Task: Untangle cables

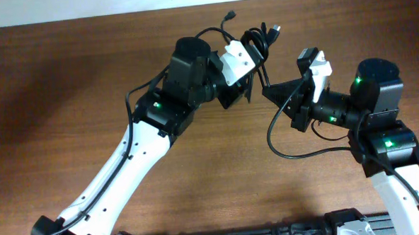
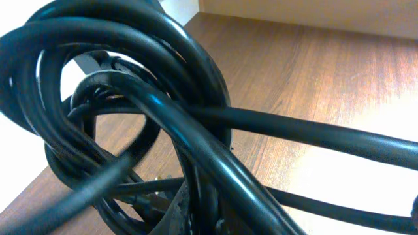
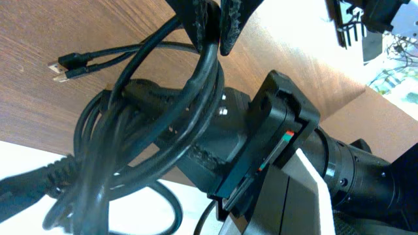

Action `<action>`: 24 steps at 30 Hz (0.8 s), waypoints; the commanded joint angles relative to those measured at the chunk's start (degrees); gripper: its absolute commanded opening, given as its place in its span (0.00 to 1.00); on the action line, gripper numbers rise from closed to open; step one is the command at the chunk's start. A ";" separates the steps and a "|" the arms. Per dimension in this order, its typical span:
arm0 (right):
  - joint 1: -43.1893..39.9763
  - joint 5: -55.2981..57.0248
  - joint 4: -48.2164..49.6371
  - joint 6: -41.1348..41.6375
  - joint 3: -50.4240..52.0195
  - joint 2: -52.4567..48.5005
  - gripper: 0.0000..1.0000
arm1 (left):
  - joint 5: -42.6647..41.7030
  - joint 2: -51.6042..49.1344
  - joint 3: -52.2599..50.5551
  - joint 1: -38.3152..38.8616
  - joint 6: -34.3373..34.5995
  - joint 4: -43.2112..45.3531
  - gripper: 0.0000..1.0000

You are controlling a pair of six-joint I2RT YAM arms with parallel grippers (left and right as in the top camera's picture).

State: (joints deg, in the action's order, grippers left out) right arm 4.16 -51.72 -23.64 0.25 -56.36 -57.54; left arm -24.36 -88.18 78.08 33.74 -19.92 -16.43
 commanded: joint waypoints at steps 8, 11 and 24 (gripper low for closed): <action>0.63 -7.65 -1.09 0.70 -0.98 2.49 0.04 | 10.29 1.01 0.31 -9.09 4.00 2.25 0.00; 0.63 -7.65 -1.09 0.70 -0.98 2.49 0.04 | 10.29 1.01 0.28 -10.36 4.00 2.19 0.00; 0.63 -7.65 -1.14 0.70 -0.98 2.49 0.04 | 10.84 1.01 0.31 -12.81 4.02 0.76 0.00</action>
State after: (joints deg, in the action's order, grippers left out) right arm 4.40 -57.34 -24.91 0.64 -56.36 -55.35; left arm -15.57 -87.96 78.08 20.60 -16.64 -16.23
